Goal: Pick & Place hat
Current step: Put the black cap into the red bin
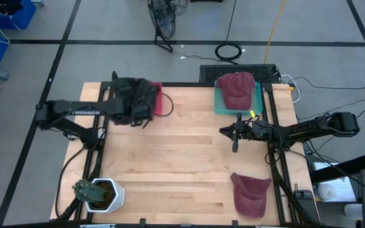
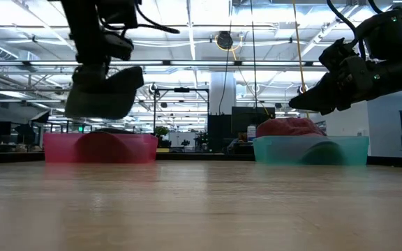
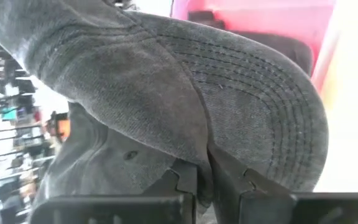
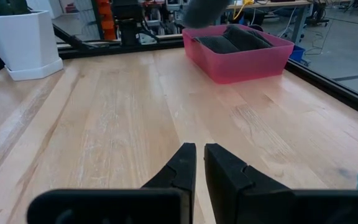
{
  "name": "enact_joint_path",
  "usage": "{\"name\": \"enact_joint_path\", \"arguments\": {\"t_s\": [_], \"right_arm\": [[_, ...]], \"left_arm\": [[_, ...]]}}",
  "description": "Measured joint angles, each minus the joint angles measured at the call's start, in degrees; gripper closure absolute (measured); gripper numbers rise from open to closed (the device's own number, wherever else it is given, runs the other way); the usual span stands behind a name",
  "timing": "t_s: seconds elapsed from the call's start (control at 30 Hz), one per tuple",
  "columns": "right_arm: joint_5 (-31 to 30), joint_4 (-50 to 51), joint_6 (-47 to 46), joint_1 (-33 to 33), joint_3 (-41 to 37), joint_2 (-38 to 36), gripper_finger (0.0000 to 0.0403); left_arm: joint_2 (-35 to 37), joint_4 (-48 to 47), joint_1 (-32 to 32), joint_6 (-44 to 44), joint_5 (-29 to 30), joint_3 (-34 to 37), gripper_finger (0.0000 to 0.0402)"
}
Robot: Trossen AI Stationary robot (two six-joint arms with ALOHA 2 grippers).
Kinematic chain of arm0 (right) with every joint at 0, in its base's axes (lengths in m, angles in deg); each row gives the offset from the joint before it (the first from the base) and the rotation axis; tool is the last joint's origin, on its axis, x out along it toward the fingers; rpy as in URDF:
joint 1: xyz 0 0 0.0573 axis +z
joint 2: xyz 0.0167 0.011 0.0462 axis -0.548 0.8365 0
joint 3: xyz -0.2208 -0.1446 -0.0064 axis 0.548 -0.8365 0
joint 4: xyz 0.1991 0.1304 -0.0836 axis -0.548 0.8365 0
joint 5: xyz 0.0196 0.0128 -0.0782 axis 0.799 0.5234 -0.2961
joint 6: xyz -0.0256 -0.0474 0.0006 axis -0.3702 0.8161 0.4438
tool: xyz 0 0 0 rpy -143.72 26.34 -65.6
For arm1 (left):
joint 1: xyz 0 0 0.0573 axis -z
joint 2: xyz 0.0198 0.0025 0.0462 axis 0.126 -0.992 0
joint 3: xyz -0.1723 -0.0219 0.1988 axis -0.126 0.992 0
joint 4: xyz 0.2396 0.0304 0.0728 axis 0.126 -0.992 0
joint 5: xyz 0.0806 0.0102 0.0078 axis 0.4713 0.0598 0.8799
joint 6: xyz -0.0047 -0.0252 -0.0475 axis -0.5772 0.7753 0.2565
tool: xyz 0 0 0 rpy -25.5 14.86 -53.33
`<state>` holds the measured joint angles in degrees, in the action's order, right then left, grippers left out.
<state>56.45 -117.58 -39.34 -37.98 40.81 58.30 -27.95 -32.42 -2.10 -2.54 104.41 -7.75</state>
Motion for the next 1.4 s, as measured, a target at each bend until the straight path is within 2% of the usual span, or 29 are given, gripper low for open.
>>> {"name": "enact_joint_path", "arguments": {"t_s": [0.13, 0.23, 0.4, 0.6, 1.0, 1.13, 1.23, 1.3, 1.4], "right_arm": [[0.00, 0.02, 0.01, 0.00, 0.01, 0.01, 0.0381], [0.00, 0.03, 0.02, 0.00, 0.00, 0.01, 0.0381], [0.00, 0.20, 0.23, 0.00, 0.00, 0.00, 0.0381], [-0.02, 0.23, 0.63, -0.02, 0.00, 0.00, 0.0380], [-0.02, 0.24, 0.63, -0.02, 0.00, 0.00, 0.0380], [0.00, 0.50, 0.69, -0.02, 0.00, 0.02, 0.0380], [0.00, 0.56, 1.07, -0.02, 0.00, 0.00, 0.0380], [0.00, 0.57, 1.07, -0.02, 0.00, 0.02, 0.0380], [-0.02, 0.63, 1.09, -0.02, 0.00, 0.02, 0.0380]], "left_arm": [[0.00, 6.50, -4.49, -6.89, -7.41, 0.00, 0.0391], [0.00, 8.52, -7.51, -8.77, -11.76, 0.00, 0.0390], [0.00, 8.90, -11.34, -9.02, -12.42, 0.76, 0.0358], [0.00, 12.27, -12.98, -9.28, -12.56, 2.42, 0.0352], [0.00, 21.08, -11.50, -13.01, -12.54, 3.72, 0.0351], [0.00, 19.43, -9.36, -10.50, -12.53, 3.71, 0.0350], [0.00, 13.81, -6.09, -9.01, -12.75, 2.63, 0.0350], [0.04, 11.89, -3.42, -6.30, -16.10, 2.04, 0.0350], [0.02, 11.70, 0.99, -1.43, -26.40, 2.01, 0.0349]]}}
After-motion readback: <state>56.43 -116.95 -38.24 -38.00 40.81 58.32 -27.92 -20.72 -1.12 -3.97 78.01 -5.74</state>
